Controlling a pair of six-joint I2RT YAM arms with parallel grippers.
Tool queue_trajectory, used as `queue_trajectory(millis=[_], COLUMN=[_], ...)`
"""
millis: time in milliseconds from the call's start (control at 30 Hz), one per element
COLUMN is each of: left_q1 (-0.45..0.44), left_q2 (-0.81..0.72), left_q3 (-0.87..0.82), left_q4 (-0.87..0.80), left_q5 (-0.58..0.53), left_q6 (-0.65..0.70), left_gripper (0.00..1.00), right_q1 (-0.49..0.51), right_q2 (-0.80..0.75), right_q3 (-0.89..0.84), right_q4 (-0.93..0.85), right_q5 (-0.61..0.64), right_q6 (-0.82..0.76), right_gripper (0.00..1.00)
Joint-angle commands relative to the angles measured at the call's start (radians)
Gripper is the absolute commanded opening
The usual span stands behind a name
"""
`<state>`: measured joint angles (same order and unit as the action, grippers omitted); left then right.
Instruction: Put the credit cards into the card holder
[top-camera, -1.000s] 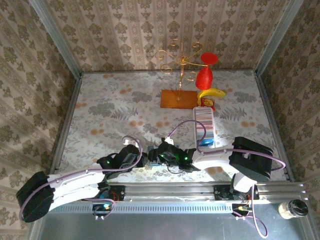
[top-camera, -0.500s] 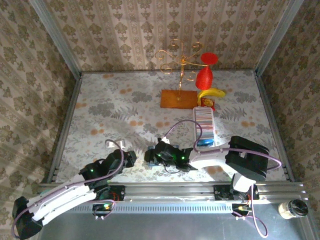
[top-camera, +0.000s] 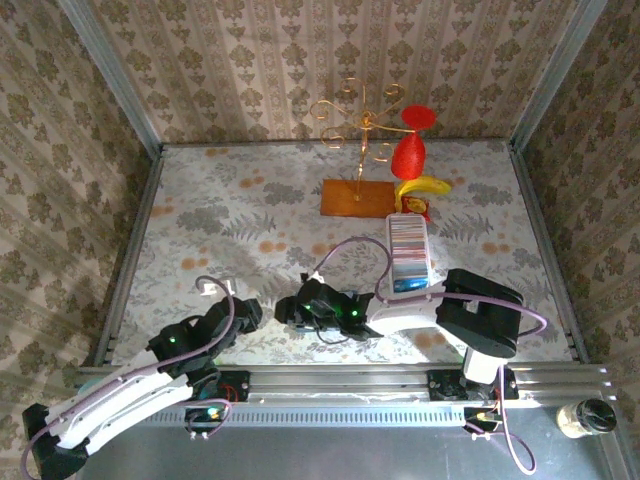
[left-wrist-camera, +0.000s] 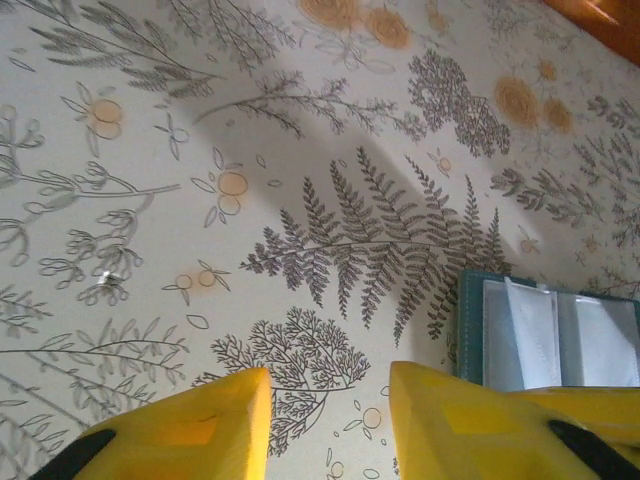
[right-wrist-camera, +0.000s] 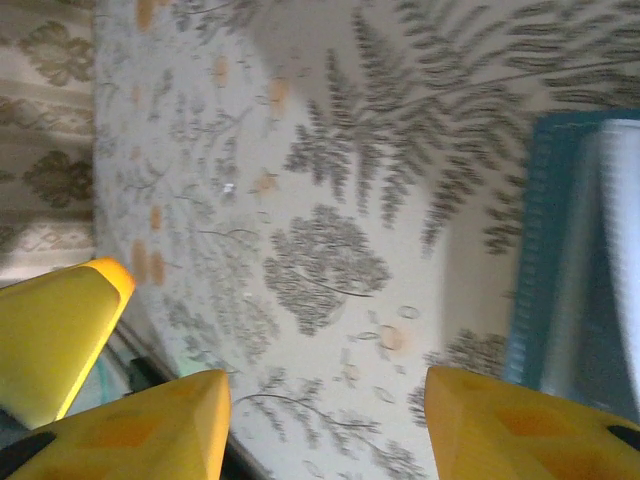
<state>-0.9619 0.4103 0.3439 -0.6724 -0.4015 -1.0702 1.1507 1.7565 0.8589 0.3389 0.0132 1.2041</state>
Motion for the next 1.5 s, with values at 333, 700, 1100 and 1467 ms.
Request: queue_trajectory(millis=[333, 700, 1100, 1467], left_q1=[0.018, 0.016, 0.005, 0.010], left_q2=[-0.051, 0.226, 0.525, 0.532], left_q3=[0.176, 0.124, 0.148, 0.139], left_q4=[-0.202, 0.311, 0.515, 0.465], left_q5=[-0.152, 0.245, 0.452, 0.500], left_q6=[0.057, 0.203, 0.247, 0.271], left_gripper=[0.53, 0.63, 0.38, 0.32], right_q1=[-0.035, -0.215, -0.500, -0.613], right_q2=[-0.090, -0.715, -0.869, -0.656], right_q3=[0.114, -0.033, -0.145, -0.219], right_q4=[-0.022, -0.634, -1.052, -0.745], right_q5=[-0.105, 0.065, 0.147, 0.189], right_q6=[-0.215, -1.276, -2.164, -2.337], right_gripper=[0.62, 0.68, 0.75, 0.68])
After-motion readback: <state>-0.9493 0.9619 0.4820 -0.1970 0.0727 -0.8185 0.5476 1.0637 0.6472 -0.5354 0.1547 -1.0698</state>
